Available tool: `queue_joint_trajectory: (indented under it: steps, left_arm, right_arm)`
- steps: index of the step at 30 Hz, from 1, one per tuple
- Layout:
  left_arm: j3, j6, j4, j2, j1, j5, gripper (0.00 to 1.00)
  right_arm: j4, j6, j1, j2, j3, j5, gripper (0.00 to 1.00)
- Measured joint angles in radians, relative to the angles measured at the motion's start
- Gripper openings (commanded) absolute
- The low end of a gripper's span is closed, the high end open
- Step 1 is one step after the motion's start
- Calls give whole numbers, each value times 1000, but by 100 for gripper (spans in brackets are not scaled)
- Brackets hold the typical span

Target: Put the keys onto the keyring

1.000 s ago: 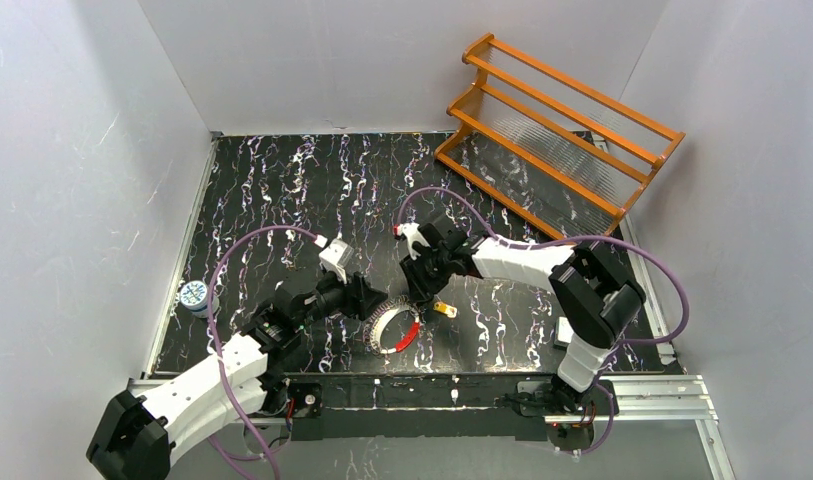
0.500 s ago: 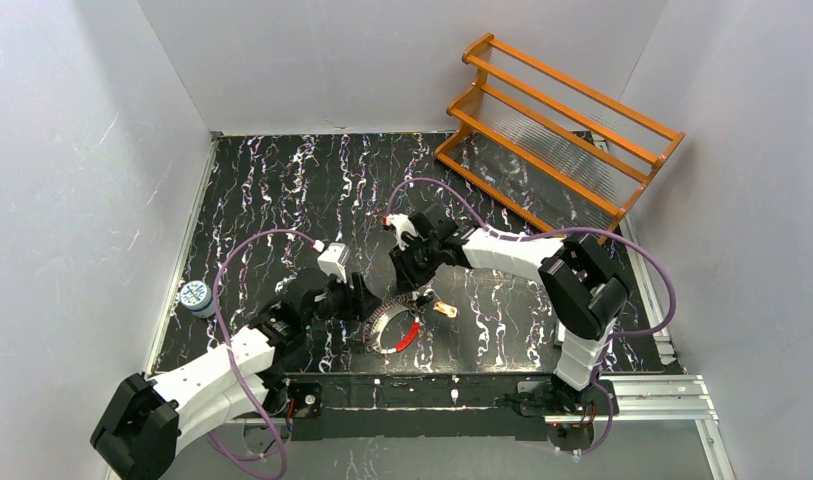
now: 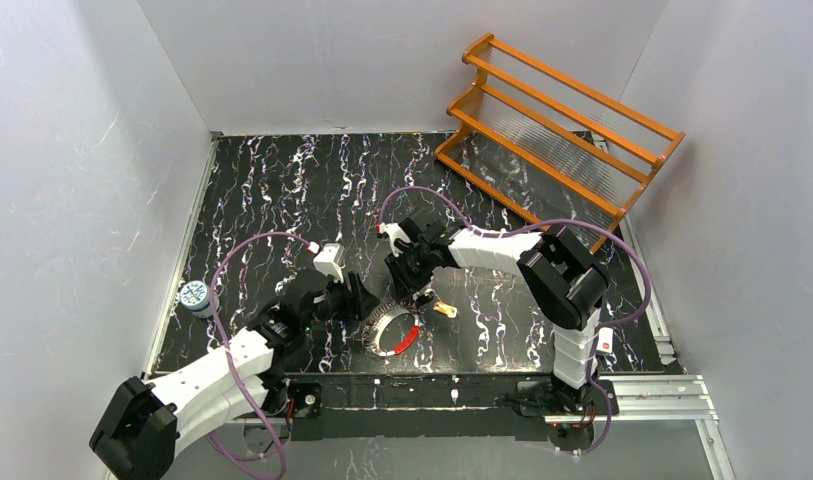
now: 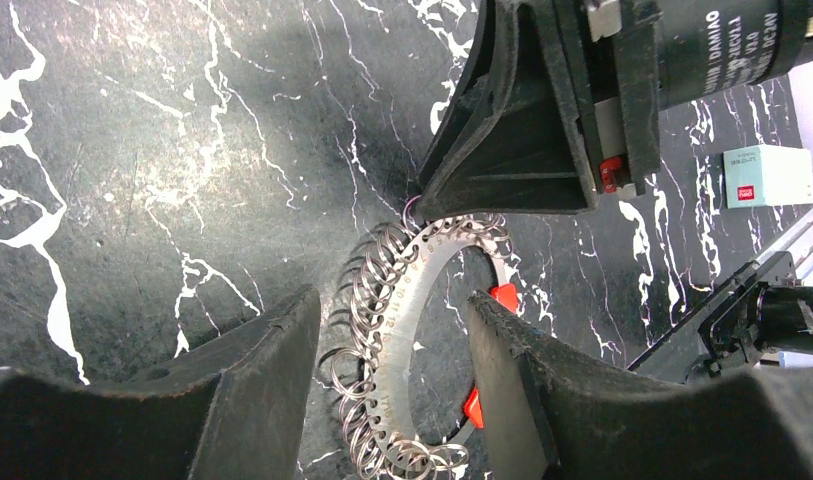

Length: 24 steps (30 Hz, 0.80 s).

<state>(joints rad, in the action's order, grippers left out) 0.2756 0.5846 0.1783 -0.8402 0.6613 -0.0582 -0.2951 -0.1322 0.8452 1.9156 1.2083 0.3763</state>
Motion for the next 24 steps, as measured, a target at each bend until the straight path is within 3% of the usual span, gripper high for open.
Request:
queue_joint_trajectory:
  steps: [5, 14, 24]
  left_arm:
    - [-7, 6, 0, 0, 0, 0, 53]
    - [-7, 8, 1, 0, 0, 0, 53]
    - [-7, -20, -1, 29, 0, -2, 53]
  right_arm:
    - [0, 0, 1, 0, 0, 0, 27]
    - [-2, 2, 0, 0, -9, 51, 1]
    - [6, 6, 0, -5, -9, 117, 1]
